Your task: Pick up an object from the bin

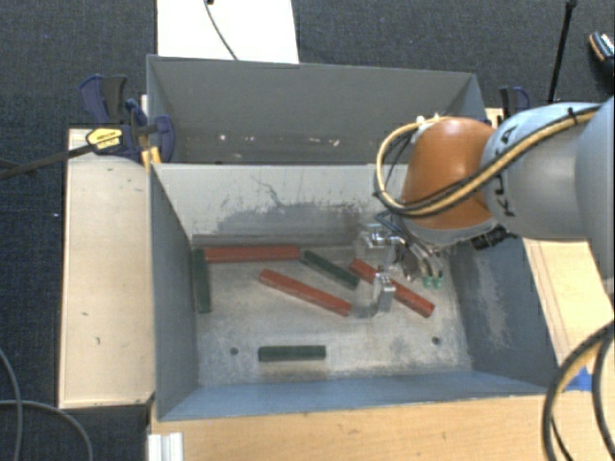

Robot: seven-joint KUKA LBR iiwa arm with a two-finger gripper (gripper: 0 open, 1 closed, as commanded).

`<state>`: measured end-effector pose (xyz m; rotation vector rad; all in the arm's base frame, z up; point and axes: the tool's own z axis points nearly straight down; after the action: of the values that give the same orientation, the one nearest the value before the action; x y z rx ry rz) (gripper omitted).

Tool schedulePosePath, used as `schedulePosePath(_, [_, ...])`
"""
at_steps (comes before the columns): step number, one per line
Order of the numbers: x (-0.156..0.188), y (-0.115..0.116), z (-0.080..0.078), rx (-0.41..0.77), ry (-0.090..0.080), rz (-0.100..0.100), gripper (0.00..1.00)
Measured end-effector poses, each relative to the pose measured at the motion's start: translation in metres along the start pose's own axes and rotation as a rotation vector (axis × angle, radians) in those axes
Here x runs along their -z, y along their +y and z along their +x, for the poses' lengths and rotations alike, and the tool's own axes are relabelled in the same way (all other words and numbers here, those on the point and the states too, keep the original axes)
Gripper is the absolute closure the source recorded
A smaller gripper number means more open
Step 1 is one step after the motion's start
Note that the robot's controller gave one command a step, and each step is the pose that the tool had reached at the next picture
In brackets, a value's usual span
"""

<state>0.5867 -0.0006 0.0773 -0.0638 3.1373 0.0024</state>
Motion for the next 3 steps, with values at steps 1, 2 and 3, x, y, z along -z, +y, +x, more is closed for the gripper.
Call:
schedulePosePath(1, [-0.007,-0.015,-0.006,0.034,-0.002,0.002,0.0])
schedulePosePath(2, [-0.007,-0.014,-0.005,0.03,-0.001,0.001,1.0])
schedulePosePath(3, [0.121,-0.056,0.011,0.048,-0.007,0.004,1.0])
